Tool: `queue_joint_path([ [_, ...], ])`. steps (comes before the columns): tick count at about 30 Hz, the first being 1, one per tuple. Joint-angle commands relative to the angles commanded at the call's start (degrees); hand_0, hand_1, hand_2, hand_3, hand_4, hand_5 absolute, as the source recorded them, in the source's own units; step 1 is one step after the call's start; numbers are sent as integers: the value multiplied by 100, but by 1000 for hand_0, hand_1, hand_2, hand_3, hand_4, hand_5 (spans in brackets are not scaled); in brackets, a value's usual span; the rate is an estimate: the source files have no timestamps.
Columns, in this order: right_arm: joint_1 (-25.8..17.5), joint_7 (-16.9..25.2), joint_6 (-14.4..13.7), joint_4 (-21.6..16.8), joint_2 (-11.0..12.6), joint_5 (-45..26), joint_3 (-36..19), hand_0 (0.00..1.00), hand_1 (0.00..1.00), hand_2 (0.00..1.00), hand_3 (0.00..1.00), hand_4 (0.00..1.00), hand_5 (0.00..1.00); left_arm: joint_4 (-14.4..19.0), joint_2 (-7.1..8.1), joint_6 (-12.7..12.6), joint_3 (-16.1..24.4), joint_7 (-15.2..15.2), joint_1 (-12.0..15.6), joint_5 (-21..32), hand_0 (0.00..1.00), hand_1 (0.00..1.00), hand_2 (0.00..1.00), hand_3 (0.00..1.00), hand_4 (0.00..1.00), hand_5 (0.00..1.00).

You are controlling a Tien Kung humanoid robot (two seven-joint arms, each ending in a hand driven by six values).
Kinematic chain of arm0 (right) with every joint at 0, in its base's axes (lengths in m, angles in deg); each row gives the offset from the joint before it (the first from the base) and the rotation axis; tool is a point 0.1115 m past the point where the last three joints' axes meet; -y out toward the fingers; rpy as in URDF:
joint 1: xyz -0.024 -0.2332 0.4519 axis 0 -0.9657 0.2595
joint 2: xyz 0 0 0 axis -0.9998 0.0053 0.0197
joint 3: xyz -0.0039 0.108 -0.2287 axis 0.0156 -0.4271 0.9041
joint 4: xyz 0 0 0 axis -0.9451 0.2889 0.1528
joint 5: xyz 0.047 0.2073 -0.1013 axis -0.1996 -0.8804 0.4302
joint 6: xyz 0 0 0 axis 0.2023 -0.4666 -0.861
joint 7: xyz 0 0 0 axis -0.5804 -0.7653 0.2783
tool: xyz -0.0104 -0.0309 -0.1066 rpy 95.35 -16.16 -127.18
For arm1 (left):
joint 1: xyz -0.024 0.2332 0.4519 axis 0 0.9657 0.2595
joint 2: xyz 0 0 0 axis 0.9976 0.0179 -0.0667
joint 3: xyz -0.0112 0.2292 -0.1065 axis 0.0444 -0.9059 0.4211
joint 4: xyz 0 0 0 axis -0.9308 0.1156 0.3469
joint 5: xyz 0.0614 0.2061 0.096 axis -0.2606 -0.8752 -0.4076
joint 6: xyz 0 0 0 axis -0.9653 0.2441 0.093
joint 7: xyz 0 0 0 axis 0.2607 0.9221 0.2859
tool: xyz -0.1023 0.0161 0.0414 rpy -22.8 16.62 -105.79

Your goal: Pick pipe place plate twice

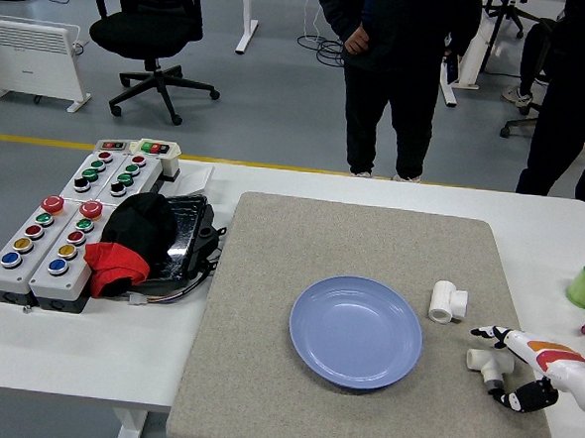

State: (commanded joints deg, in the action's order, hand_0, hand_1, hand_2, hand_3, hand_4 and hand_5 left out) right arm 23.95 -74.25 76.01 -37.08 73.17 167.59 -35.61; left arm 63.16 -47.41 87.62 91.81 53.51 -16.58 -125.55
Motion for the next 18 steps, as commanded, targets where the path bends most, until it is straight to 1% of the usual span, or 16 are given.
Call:
queue_joint_path([
  [5,5,24,1,6,10,13,24,709,670,652,773,770,269,-2,3,-7,-13,5,-12,21,728,745,703,653,411,998],
  [6,9,31,-18,7,10,20,27,618,607,588,722,741,241,-2,1,-11,-12,4,-15,26,729,744,703,653,411,998],
  [11,15,44,-114,1,9,28,23,618,607,588,722,741,241,-4,3,-14,-27,9,-30,40,729,744,703,653,411,998],
  [12,16,43,-123,-1,11,27,15,507,535,525,686,704,213,-4,4,-14,-26,11,-35,37,729,744,703,652,411,998],
  [17,19,40,-133,-21,24,13,-12,507,535,525,686,704,213,-5,7,-19,-27,13,-44,40,729,744,703,652,411,998],
  [18,21,43,-138,-30,25,10,-19,451,496,502,669,697,213,-5,7,-20,-27,13,-46,39,728,745,704,653,411,998],
])
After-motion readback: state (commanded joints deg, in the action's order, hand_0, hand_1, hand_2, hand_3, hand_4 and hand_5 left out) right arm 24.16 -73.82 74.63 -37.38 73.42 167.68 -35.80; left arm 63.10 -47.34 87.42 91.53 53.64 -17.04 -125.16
